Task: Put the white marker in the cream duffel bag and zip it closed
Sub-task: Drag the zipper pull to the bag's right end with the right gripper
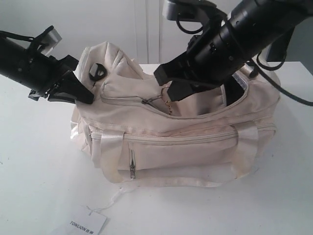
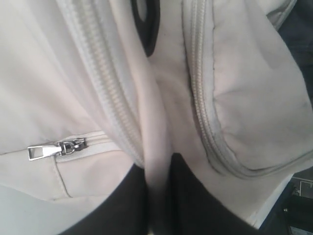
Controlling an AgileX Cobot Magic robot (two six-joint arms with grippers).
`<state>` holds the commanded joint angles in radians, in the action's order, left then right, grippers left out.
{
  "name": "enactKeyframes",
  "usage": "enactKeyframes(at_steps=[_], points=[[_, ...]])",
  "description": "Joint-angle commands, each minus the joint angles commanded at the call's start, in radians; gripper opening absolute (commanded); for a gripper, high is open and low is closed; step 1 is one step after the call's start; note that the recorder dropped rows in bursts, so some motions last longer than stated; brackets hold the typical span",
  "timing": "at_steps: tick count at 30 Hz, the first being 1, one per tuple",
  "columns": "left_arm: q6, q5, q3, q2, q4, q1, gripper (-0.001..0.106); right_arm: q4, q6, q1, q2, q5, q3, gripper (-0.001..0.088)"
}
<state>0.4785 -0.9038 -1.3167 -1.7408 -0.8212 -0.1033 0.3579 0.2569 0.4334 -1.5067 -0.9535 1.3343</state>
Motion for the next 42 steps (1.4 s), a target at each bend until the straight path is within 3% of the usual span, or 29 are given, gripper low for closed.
enactKeyframes(at_steps=[23, 42], points=[[0.000, 0.020, 0.000, -0.004, 0.092, 0.000, 0.000, -0.133, 0.000, -0.159, 0.004, 0.025, 0.000, 0.0000], [0.000, 0.026, 0.000, -0.004, 0.121, 0.000, 0.000, -0.230, -0.060, -0.296, 0.032, 0.132, 0.002, 0.0000]])
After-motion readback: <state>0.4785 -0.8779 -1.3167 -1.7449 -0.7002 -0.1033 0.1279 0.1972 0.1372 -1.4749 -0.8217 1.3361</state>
